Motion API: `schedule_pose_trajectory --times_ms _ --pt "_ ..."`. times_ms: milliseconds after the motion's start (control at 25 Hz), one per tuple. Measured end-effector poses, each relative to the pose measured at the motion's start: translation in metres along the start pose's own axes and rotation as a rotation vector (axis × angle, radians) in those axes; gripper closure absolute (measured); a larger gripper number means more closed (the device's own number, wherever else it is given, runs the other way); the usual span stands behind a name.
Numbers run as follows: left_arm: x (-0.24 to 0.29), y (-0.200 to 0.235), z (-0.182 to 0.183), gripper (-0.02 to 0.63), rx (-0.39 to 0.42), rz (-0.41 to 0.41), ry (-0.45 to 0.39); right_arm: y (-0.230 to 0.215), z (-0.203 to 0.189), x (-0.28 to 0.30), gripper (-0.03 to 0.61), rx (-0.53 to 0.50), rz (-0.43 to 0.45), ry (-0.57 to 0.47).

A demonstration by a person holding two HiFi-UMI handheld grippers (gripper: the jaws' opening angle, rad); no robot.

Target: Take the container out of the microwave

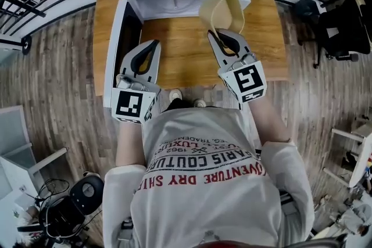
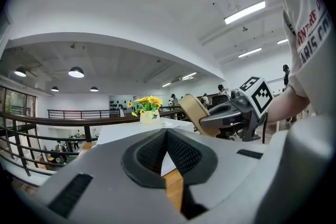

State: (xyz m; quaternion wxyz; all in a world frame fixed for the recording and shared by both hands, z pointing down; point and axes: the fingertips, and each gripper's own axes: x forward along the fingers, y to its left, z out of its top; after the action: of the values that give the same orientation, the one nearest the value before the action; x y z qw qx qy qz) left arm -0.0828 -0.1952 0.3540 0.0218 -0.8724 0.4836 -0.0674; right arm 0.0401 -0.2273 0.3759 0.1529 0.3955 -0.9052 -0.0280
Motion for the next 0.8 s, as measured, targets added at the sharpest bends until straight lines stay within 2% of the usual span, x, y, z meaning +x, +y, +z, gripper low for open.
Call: schedule_pose_trajectory --times_ms 200,400,800 --pt "0.003 0.008 0.013 0.601 -0.006 -0.003 -0.034 -0.018 0.023 -0.024 0.549 0.016 -0.107 -0.136" --pt "0.004 0.011 0.016 0.601 0.004 -0.007 -0.03 -0.03 0.038 -0.038 0.549 0.037 -0.171 -0.217" --pt "0.008 0.023 0.016 0.601 -0.002 0.021 -0.026 -0.041 0.05 -0.025 0.549 0.058 -0.155 -0.25"
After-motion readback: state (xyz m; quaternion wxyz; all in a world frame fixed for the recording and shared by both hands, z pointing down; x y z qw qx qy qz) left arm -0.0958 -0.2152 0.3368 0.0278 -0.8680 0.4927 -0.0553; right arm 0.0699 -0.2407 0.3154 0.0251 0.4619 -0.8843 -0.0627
